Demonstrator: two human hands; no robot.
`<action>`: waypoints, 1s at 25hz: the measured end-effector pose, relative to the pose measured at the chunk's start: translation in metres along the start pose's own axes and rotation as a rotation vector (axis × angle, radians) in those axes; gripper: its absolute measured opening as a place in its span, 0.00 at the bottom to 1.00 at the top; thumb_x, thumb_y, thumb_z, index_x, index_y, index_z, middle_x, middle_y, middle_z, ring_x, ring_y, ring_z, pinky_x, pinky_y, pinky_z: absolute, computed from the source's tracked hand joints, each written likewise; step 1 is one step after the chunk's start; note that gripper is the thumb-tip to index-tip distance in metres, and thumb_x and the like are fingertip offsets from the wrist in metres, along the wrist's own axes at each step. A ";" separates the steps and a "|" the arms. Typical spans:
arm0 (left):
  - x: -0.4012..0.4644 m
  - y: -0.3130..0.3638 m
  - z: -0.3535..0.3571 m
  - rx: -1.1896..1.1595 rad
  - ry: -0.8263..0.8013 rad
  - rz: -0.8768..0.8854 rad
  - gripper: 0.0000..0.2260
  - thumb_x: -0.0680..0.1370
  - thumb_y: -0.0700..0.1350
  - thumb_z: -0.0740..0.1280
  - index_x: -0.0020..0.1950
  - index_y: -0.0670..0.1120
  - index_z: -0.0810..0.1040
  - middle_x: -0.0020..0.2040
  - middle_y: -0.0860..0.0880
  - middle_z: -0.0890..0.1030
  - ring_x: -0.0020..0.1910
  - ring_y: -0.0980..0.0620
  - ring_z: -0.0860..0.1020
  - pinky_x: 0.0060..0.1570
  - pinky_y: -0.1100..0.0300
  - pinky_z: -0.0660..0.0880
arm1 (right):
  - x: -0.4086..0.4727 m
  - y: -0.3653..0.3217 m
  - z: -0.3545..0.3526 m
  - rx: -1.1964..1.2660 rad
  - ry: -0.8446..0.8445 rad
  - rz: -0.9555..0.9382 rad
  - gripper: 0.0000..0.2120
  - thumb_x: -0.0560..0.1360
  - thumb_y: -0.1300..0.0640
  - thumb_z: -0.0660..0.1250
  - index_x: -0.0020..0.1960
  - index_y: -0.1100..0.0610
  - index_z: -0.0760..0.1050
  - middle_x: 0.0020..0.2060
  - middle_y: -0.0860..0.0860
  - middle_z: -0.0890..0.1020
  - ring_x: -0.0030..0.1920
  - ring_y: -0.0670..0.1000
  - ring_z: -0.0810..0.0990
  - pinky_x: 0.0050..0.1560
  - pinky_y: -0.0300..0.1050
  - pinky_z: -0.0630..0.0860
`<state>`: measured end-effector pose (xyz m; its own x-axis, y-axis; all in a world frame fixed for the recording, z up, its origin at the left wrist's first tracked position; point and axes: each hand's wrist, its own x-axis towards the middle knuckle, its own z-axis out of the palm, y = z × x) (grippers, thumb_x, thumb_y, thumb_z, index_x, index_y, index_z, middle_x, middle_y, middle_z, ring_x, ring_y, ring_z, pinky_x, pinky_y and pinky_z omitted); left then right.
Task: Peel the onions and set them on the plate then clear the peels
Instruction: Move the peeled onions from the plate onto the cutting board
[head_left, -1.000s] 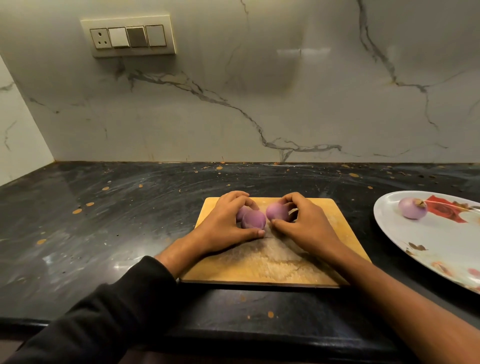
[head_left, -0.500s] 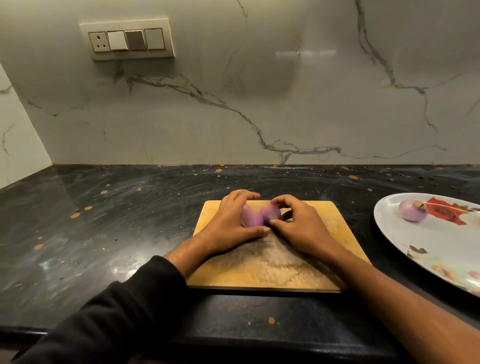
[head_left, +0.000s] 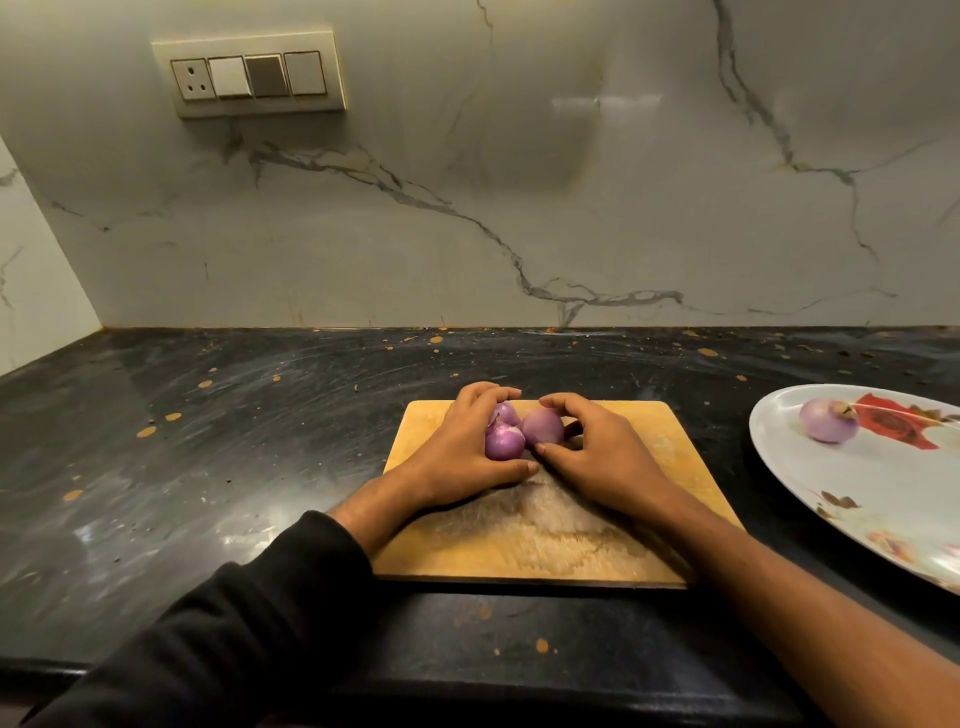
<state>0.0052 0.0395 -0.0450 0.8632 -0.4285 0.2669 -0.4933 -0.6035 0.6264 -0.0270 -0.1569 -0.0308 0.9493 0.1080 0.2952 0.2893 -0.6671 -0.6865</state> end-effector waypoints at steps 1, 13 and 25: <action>0.000 0.000 0.000 -0.004 0.000 -0.001 0.36 0.70 0.55 0.77 0.73 0.56 0.64 0.71 0.55 0.61 0.68 0.56 0.67 0.67 0.59 0.73 | 0.000 0.001 0.000 0.004 -0.006 0.007 0.26 0.75 0.56 0.74 0.71 0.51 0.72 0.62 0.49 0.80 0.56 0.47 0.79 0.51 0.36 0.77; -0.001 0.003 -0.002 0.008 0.034 0.014 0.39 0.69 0.59 0.77 0.74 0.54 0.62 0.71 0.55 0.61 0.69 0.53 0.67 0.67 0.53 0.73 | 0.000 0.000 -0.005 -0.033 -0.046 0.009 0.31 0.73 0.55 0.76 0.73 0.51 0.69 0.66 0.50 0.77 0.60 0.48 0.78 0.59 0.42 0.78; 0.057 0.108 0.021 0.158 -0.001 0.297 0.27 0.77 0.56 0.70 0.73 0.49 0.68 0.71 0.50 0.71 0.70 0.53 0.68 0.71 0.57 0.66 | -0.025 0.030 -0.105 -0.266 0.127 -0.009 0.26 0.77 0.46 0.70 0.72 0.52 0.71 0.66 0.52 0.76 0.65 0.50 0.75 0.64 0.48 0.74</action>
<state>-0.0011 -0.0648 0.0225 0.6792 -0.6020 0.4199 -0.7339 -0.5489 0.4002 -0.0545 -0.2569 0.0110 0.9190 0.0323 0.3930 0.2390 -0.8383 -0.4901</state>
